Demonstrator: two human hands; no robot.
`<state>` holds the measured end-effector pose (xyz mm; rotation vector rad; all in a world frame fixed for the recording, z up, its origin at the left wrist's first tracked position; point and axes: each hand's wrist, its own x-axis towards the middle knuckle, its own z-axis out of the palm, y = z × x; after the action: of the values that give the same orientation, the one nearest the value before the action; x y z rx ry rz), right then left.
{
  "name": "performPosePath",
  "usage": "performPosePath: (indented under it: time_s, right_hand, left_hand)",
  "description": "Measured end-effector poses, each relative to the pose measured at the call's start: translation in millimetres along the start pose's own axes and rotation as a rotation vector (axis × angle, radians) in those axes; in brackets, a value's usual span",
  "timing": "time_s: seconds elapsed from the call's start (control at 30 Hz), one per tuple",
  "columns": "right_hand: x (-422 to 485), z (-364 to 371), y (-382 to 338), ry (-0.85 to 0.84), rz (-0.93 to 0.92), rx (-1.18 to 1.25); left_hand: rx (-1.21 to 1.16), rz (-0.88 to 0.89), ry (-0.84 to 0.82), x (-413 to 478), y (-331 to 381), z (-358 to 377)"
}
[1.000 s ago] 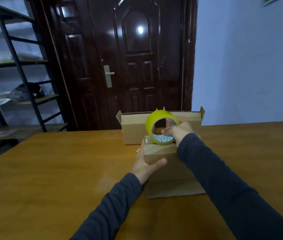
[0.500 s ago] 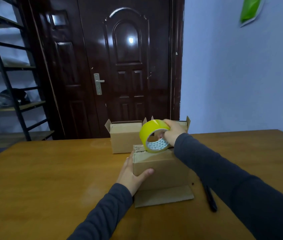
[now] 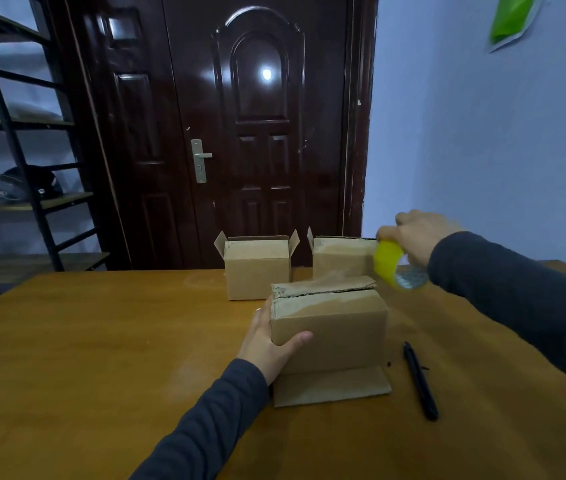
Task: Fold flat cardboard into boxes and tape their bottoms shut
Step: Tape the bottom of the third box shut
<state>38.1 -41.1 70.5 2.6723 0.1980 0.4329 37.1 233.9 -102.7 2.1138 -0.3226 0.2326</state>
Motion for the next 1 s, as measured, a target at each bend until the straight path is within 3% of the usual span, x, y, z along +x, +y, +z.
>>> performPosePath:
  time_s: [0.1,0.33,0.47,0.57,0.67,0.77,0.87,1.0]
  right_hand:
    - [-6.4,14.7,0.5,-0.026,-0.068,-0.150]
    - [-11.7,35.6,-10.5,-0.031,-0.086,-0.245]
    - [-32.6,54.4,23.5,-0.110,0.010,-0.310]
    - [-67.5,78.9,65.9,-0.195,0.194,-0.200]
    - [-89.4,95.6,88.2,-0.153,0.356,-0.056]
    - [-92.9,99.7,97.5,-0.070,0.483,0.243]
    - [-84.5,91.0,98.6,0.020,0.523,0.431]
    - [-66.4,65.3,86.3,0.098,0.497,0.488]
  left_hand:
    - [-0.019,0.011,0.001,0.3,2.3,0.3]
    - [-0.028,0.012,-0.002,-0.3,0.6,0.1]
    - [-0.033,-0.012,0.029,-2.0,-9.6,-4.2]
    - [-0.039,-0.011,0.046,-1.0,-13.4,-6.8]
    - [-0.052,-0.005,0.043,-1.0,-10.3,-4.4]
    - [-0.105,-0.032,0.046,-1.7,-11.1,-4.4]
    - [-0.149,-0.041,0.039,-2.3,-1.9,-9.6]
    - [-0.242,-0.004,-0.043,3.7,6.7,-19.3]
